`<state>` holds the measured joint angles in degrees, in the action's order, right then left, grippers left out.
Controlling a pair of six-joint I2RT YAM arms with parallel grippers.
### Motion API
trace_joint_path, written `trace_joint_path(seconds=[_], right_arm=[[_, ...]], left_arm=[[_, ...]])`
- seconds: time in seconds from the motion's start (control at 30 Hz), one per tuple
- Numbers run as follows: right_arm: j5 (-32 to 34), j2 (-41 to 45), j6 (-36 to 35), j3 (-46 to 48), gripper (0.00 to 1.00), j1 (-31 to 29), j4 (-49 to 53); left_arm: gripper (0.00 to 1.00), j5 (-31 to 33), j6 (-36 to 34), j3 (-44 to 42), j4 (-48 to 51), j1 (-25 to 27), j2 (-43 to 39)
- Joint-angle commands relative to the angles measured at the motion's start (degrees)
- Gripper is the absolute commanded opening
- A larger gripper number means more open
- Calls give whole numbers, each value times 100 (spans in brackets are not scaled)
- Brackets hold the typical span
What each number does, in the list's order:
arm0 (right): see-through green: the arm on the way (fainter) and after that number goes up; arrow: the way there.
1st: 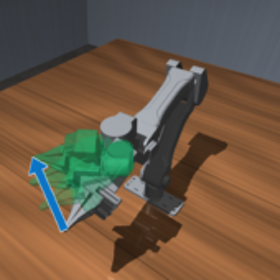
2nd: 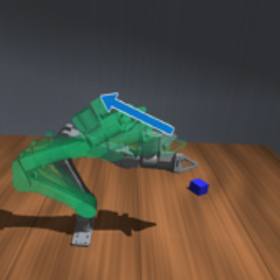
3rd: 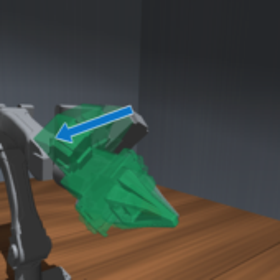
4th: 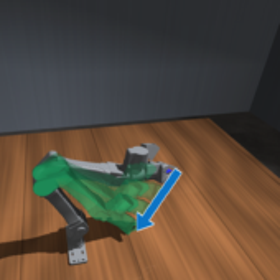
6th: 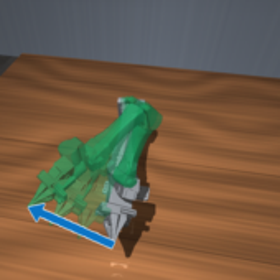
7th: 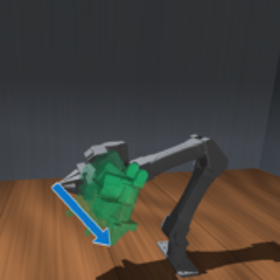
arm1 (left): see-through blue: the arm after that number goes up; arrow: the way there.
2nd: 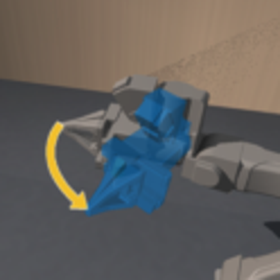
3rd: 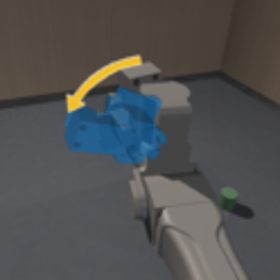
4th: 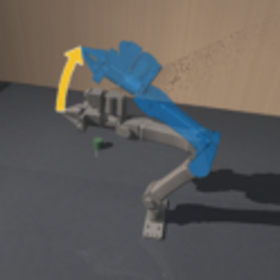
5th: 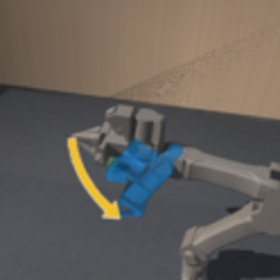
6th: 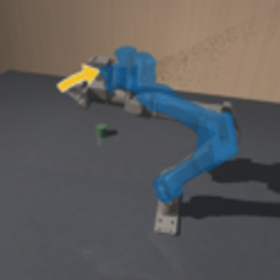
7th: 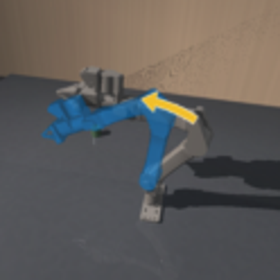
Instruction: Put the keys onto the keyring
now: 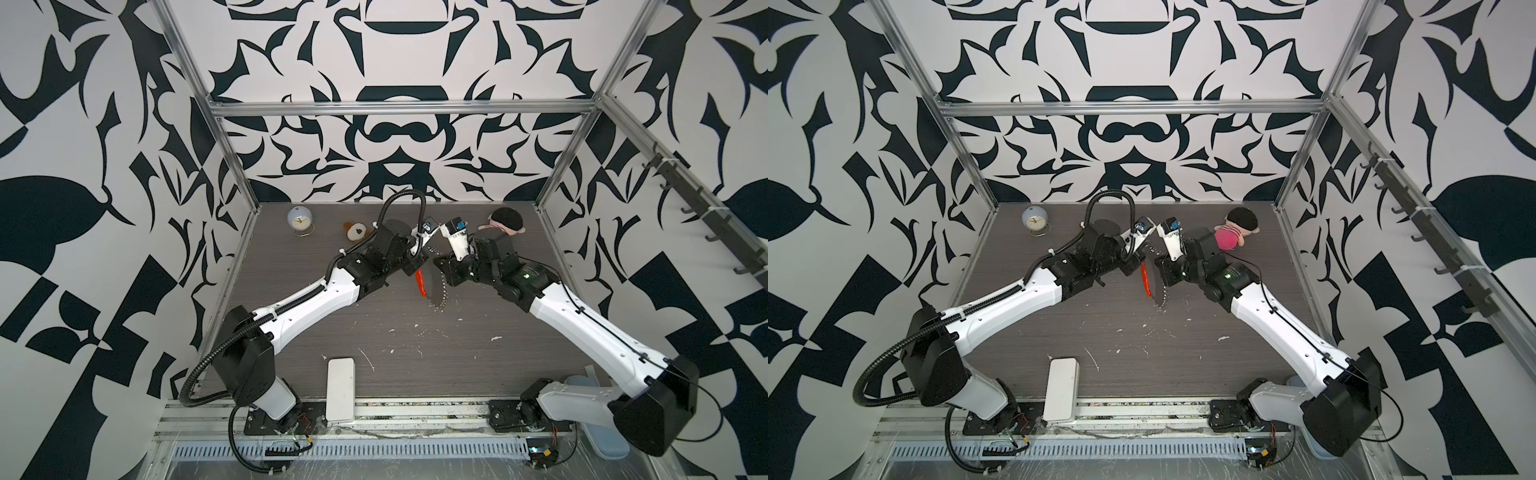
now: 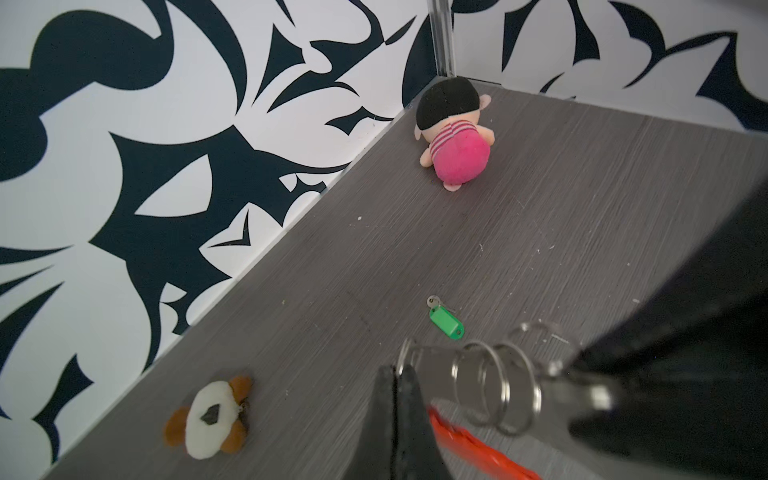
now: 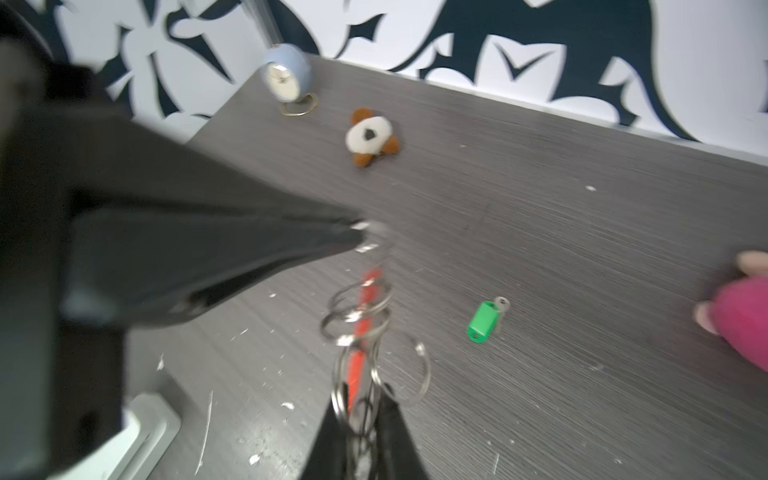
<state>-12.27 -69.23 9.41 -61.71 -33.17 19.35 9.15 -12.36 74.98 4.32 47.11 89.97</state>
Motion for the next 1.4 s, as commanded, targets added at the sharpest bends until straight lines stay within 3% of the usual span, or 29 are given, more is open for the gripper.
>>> trace_joint_path(seconds=[0.0, 0.13, 0.37, 0.5, 0.67, 0.9, 1.37], right_arm=[[-611, 447, 70, 86, 26, -176, -629], [-227, 748, -40, 176, 33, -164, -469], [269, 1134, 117, 167, 34, 312, -212], [21, 1195, 410, 183, 34, 743, -377], [-130, 1017, 707, 100, 34, 856, -502], [-567, 754, 1191, 387, 34, 856, -1048], [-1349, 848, 522, 196, 25, 873, -1170]], left_arm=[[0, 42, 800, -167, -806, -71, -81], [0, -356, 936, -303, -1091, -71, -148], [0, -1123, 935, -687, -1548, -71, -393], [0, -1441, 928, -982, -1926, -89, -555], [0, -1627, 1112, -1168, -2260, -90, -676], [0, -2070, 1801, -1772, -3778, -93, -743], [0, -3077, 2770, -1975, -5181, -242, -596]])
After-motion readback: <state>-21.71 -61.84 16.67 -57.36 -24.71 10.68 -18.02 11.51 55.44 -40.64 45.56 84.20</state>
